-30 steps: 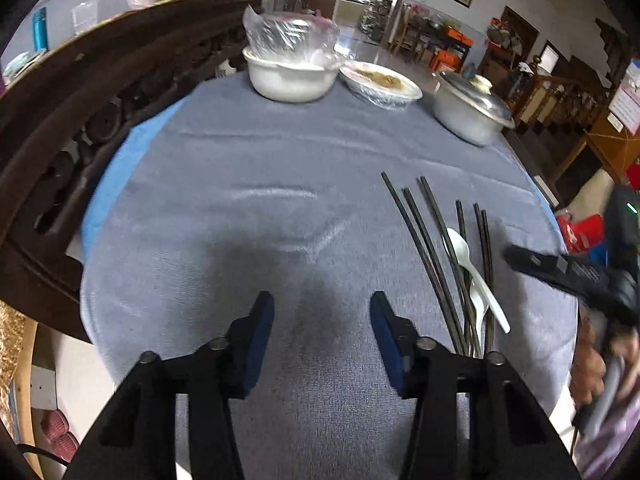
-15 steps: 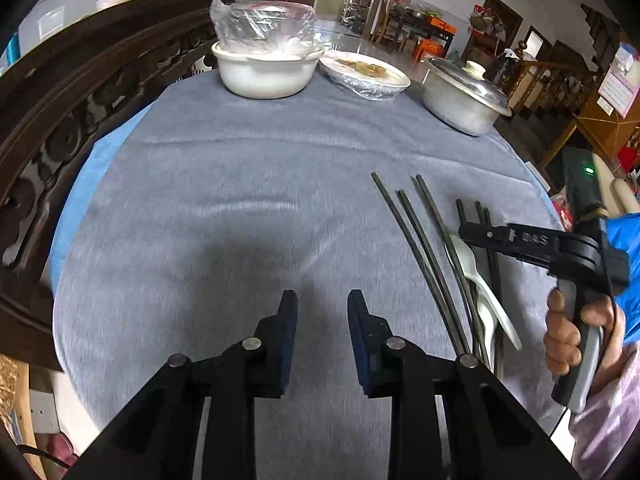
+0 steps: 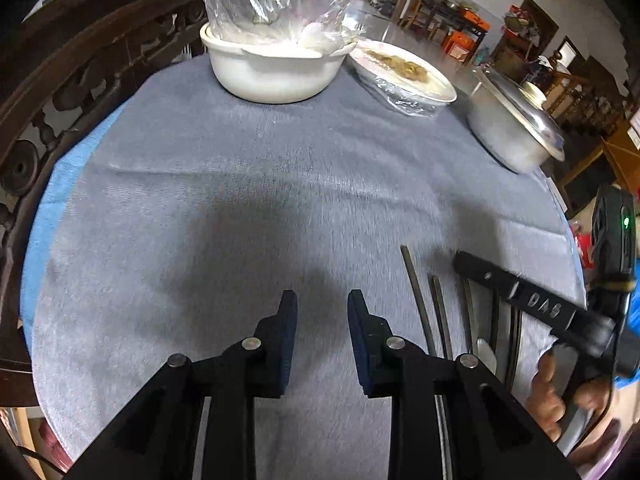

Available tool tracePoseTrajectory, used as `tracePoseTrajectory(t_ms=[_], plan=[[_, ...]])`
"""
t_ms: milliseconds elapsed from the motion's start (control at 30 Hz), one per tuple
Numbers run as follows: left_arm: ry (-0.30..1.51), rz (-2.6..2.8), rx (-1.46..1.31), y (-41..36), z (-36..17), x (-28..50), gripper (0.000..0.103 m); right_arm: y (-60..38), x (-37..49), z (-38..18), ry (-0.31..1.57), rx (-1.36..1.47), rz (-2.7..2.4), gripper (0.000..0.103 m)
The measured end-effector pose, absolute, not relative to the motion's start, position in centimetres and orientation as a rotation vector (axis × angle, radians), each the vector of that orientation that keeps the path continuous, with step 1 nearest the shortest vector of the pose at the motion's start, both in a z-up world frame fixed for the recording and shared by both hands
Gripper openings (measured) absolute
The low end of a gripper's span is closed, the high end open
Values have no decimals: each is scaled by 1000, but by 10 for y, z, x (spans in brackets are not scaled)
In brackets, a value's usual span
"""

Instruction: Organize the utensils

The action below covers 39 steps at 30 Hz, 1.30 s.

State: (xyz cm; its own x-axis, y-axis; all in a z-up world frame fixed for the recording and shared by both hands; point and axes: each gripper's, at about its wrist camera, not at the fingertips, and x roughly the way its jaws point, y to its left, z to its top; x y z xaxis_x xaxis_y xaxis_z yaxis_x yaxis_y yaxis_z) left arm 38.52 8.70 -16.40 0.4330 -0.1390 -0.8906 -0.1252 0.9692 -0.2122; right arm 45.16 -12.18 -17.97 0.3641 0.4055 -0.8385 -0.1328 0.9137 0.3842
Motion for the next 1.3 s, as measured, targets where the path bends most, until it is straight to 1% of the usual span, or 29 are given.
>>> tracePoseTrajectory(t_ms=[67,100,133,167,267,567,767,833,900,1133,1300], plan=[[1144,-10,-277,85,-166,393,27,-114,454,-180,1145,215,325,37],[1156,-12,-291,83,-168,398,27,-111,455,-181,1158,202,331,26],[1162,-13,-299,81,-169,401,27,-110,456,-181,1159,197,336,10],[1171,-19,-313,78,-170,406,27,-109,456,-181,1163,187,343,8],[1195,-26,-332,69,-174,416,27,-112,447,-178,1126,151,335,8],[1279,-23,-378,34,-193,450,27,-174,394,-144,998,302,372,7],[1289,-10,-365,21,-200,456,27,-203,359,-117,902,371,387,7],[1281,1,-326,17,-200,457,23,-211,349,-111,878,407,393,7],[1278,2,-301,15,-201,457,5,-217,338,-107,859,427,397,7],[1219,-27,-236,11,-191,438,4,-228,306,-94,816,448,393,7],[1087,-56,-198,20,-147,402,4,-233,278,-75,744,419,370,7]])
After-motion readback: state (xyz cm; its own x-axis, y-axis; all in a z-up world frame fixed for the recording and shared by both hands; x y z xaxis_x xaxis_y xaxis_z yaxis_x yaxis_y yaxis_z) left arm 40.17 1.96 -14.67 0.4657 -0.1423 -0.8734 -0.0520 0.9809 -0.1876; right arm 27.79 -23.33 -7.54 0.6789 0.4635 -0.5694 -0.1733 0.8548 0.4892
